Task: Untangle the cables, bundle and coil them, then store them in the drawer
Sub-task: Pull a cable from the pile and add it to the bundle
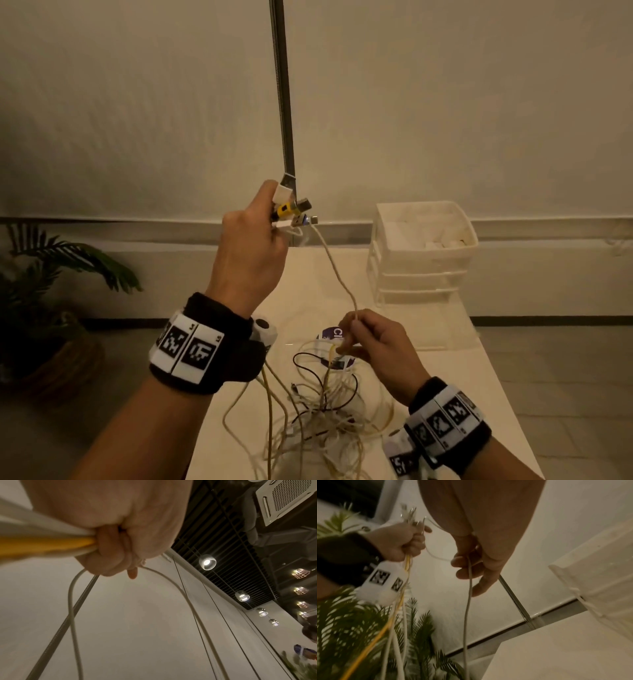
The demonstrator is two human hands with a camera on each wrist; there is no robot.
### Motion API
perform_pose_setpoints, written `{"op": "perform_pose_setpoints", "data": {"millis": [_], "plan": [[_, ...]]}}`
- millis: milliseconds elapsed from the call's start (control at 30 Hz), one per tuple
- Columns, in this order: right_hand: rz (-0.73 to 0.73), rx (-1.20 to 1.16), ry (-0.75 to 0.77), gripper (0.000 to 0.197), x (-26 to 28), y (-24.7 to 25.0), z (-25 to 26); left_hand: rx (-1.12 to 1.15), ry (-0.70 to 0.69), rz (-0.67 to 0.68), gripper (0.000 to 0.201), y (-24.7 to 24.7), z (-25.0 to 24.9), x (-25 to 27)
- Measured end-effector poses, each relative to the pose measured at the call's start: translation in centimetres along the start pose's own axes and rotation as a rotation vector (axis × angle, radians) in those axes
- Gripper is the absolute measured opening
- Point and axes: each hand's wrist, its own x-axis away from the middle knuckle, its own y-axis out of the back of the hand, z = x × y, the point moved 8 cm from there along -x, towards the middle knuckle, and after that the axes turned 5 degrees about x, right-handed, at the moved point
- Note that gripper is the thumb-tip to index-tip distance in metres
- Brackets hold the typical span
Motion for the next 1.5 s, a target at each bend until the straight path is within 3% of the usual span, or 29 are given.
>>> {"op": "perform_pose_setpoints", "data": {"millis": [100,167,200,267,333,433,633,800,1067,1200,1267,1367,1500], "plan": [[-0.086,-0.151,0.002,0.024,-0.2,1.5,1.1,0.035,0.019,-0.027,0.062,0.9,0.5,0.9],[-0.130,-0.157,0.018,0.024,-0.7,2.0,2.3,0.040,-0.099,-0.048,0.061,1.4,-0.9,1.6],[-0.156,-0.152,0.030,0.024,-1.1,2.3,2.9,0.047,-0.174,0.001,0.061,1.0,-1.8,2.1],[-0.173,-0.114,0.091,0.026,-1.5,2.4,4.8,0.045,-0.260,0.247,0.071,-1.6,-2.9,3.1],[-0.114,-0.026,0.182,0.026,-1.4,1.8,7.0,-0.080,-0.219,0.512,0.084,-4.8,-2.6,4.3],[-0.016,0.022,0.251,0.022,-0.8,1.0,9.6,-0.168,-0.088,0.620,0.079,-6.6,-1.0,4.7],[0.046,0.079,0.311,0.028,-0.4,0.9,11.0,-0.129,-0.099,0.475,0.029,-4.7,-1.4,3.4],[0.041,0.091,0.339,0.039,0.3,-0.6,9.6,-0.160,-0.058,0.382,0.031,-3.2,-1.3,2.5],[0.126,0.220,0.197,0.020,2.0,-2.1,2.6,-0.104,0.004,-0.029,0.019,4.7,0.3,-0.3],[0.138,0.206,0.142,0.020,1.9,-2.6,1.3,-0.096,-0.007,-0.100,0.018,6.0,-0.2,-0.1],[0.060,0.046,0.098,0.023,1.6,-2.1,1.8,-0.079,0.012,-0.107,0.016,6.2,0.0,0.3],[-0.108,-0.432,0.041,0.023,1.2,0.0,2.8,-0.074,0.032,-0.105,0.013,6.8,0.5,0.7],[-0.115,-0.517,0.035,0.013,0.9,0.2,2.8,-0.083,0.058,-0.074,0.016,7.4,0.5,1.3]]}}
